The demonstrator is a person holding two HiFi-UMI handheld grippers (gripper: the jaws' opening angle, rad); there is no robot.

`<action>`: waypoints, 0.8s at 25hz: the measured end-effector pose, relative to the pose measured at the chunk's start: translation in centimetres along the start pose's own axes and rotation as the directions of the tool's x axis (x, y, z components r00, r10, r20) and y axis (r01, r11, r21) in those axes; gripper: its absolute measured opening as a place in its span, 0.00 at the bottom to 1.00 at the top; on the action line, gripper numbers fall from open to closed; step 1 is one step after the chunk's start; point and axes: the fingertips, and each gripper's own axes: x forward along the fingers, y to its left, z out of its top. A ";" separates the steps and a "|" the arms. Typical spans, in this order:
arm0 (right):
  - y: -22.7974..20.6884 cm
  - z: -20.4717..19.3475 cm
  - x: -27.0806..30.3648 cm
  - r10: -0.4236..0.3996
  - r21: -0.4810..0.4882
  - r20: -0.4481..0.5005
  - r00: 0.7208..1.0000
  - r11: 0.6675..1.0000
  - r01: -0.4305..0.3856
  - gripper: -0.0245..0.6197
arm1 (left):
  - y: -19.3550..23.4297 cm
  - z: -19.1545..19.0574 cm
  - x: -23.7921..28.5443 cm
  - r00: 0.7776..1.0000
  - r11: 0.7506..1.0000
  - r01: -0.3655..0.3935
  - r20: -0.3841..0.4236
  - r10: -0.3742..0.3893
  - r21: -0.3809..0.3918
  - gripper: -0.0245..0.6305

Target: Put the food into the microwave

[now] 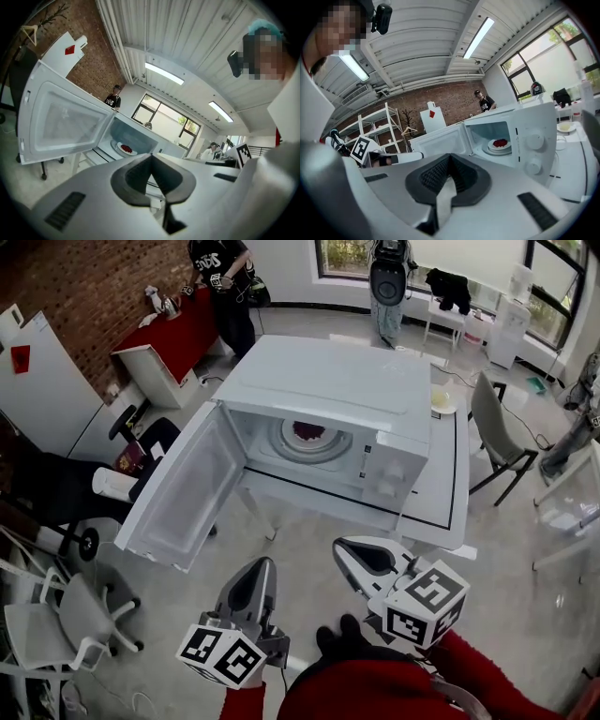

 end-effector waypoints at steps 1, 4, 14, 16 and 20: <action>0.0 -0.1 -0.1 0.002 0.001 0.002 1.000 1.000 -0.002 0.06 | -0.1 0.0 -0.2 1.000 1.000 -0.007 0.002 0.007 0.013 0.05; 0.3 0.1 -0.3 0.012 -0.004 0.013 1.000 1.000 -0.012 0.06 | -0.6 0.3 -0.7 1.000 0.999 -0.021 0.016 0.021 0.047 0.05; 1.2 0.6 -1.7 0.042 -0.042 0.051 0.998 0.998 -0.039 0.06 | -3.5 0.4 -1.4 0.996 0.975 -0.067 0.064 0.055 0.212 0.05; 1.4 0.8 -2.0 0.045 -0.049 0.058 0.997 0.998 -0.042 0.06 | -4.0 0.5 -1.5 0.996 0.966 -0.077 0.069 0.062 0.247 0.05; 1.6 0.9 -2.7 0.065 -0.038 0.082 0.995 0.997 -0.062 0.06 | -4.8 0.4 -1.7 0.995 0.956 -0.090 0.076 0.072 0.279 0.05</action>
